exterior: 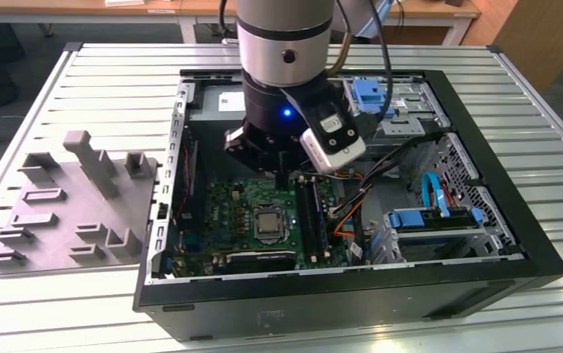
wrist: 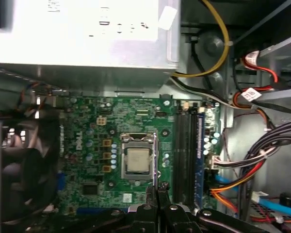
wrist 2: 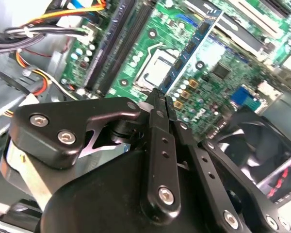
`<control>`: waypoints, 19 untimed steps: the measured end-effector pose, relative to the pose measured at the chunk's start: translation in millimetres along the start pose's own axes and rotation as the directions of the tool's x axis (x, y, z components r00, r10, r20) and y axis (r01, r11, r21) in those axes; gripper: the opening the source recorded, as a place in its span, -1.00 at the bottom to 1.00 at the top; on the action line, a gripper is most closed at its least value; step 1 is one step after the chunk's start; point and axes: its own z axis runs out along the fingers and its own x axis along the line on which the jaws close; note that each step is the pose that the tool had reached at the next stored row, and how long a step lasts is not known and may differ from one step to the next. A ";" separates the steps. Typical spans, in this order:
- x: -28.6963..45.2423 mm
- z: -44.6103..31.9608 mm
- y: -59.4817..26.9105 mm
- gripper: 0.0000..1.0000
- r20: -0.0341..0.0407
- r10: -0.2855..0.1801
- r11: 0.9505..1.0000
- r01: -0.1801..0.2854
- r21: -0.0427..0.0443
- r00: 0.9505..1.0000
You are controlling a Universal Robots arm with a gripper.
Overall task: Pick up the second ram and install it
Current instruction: 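Insert the second ram into the second slot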
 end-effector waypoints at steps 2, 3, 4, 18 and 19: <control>-6.5 0.9 0.0 -0.74 -0.001 0.000 1.000 0.000 -0.002 1.000; -9.8 1.4 0.0 -0.74 -0.001 0.000 1.000 0.000 -0.002 1.000; -13.1 1.9 -0.1 -0.74 -0.001 0.000 1.000 0.000 -0.003 1.000; -36.0 18.2 -0.1 -0.74 -0.002 0.003 1.000 -0.003 -0.016 1.000; -36.1 20.0 0.0 -0.74 -0.002 0.004 1.000 -0.004 -0.018 1.000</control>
